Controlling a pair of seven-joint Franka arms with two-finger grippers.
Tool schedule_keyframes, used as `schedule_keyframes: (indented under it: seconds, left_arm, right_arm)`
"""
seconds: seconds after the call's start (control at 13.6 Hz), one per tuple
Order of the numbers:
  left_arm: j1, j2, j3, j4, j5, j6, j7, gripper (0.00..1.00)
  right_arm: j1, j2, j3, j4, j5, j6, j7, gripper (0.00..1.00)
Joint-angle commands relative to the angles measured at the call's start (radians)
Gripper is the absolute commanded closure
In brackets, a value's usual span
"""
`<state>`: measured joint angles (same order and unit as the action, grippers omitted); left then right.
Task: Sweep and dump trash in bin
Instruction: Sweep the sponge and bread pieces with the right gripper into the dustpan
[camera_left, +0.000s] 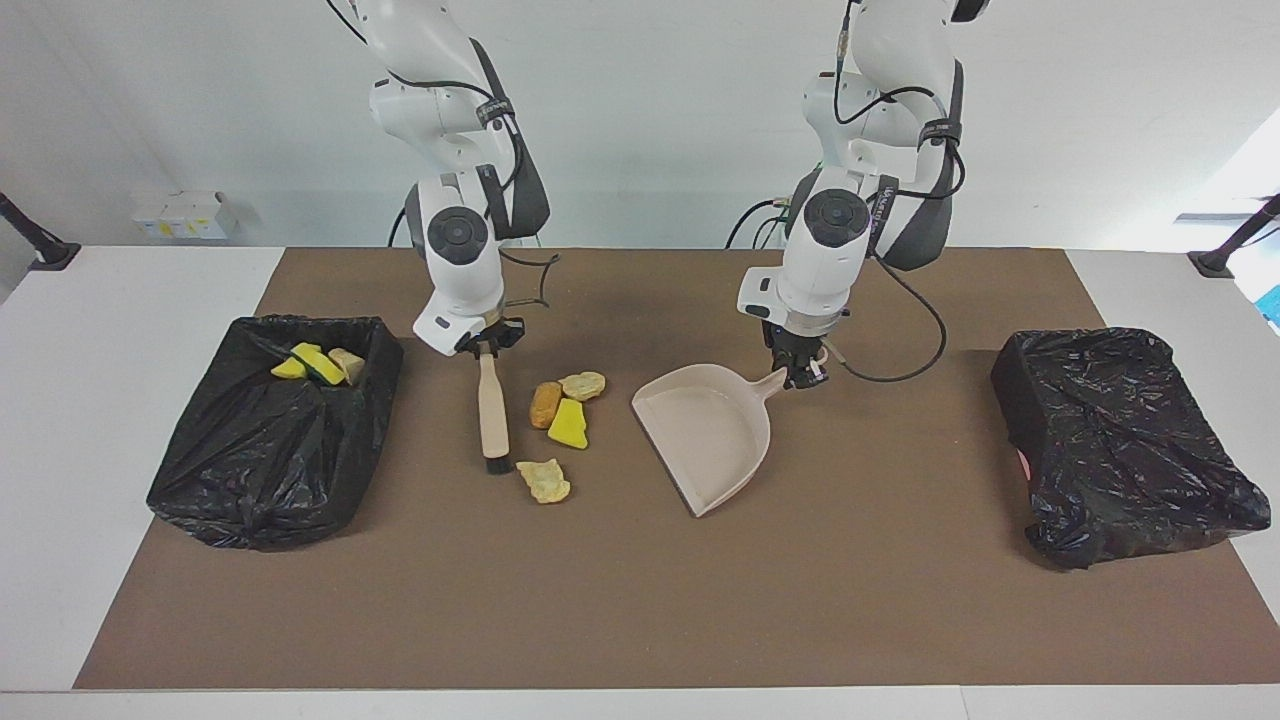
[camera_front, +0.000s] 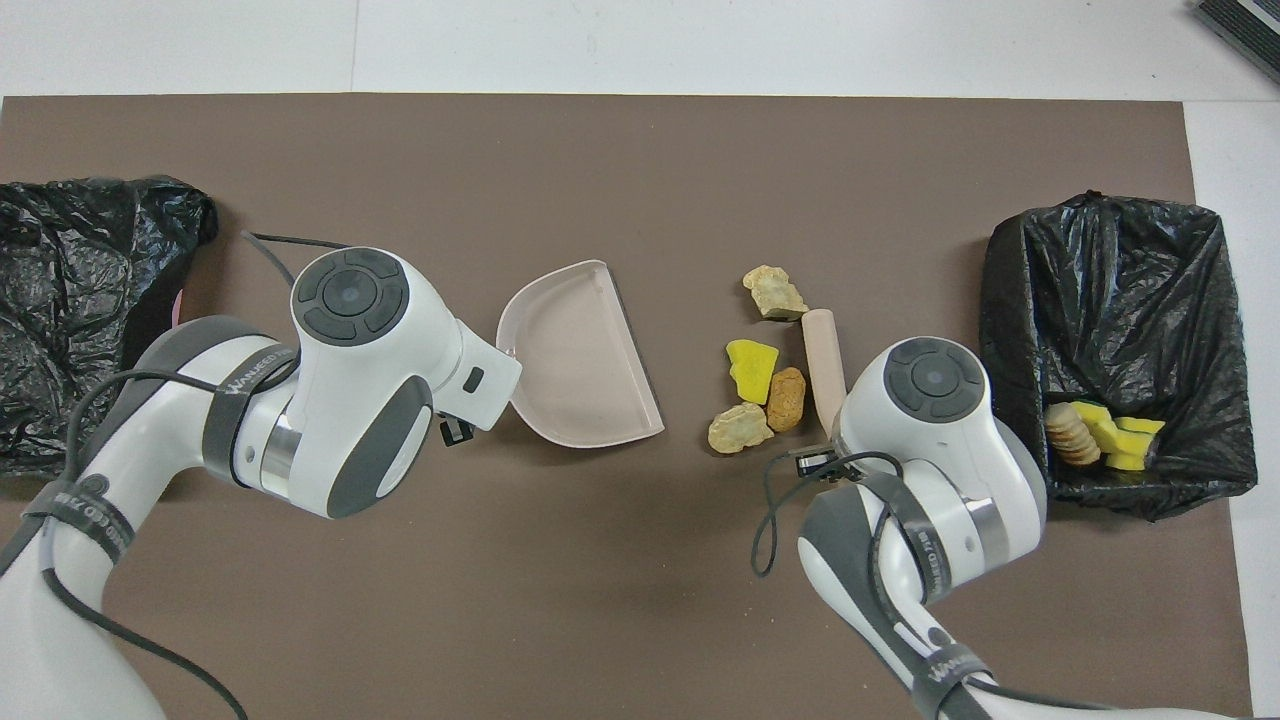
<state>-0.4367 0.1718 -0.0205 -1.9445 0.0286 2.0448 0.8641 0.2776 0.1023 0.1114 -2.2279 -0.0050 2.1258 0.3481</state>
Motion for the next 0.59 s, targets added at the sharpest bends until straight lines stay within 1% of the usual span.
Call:
schedule_keyframes:
  seconds: [0.0,0.15,0.29,0.44,0.51]
  left_arm:
    - [0.006,-0.025,-0.006,-0.013,0.042,-0.011,0.021,1.00]
    - [0.006,-0.025,-0.007,-0.023,0.042,-0.002,0.067,1.00]
    - [0.004,-0.025,-0.007,-0.028,0.042,0.000,0.076,1.00]
    - [0.000,-0.035,-0.006,-0.045,0.042,0.001,0.076,1.00]
    - [0.003,-0.035,-0.007,-0.047,0.042,0.002,0.076,1.00]
  right_arm:
    - [0.037,0.031,0.002,0.017,0.066,0.026,0.063,1.00]
    - [0.092,0.074,0.004,0.069,0.112,0.025,0.159,1.00]
    - [0.161,0.131,0.005,0.152,0.134,0.016,0.235,1.00]
    - [0.204,0.152,0.005,0.195,0.170,0.023,0.258,1.00]
    - [0.228,0.166,0.005,0.211,0.212,0.034,0.261,1.00]
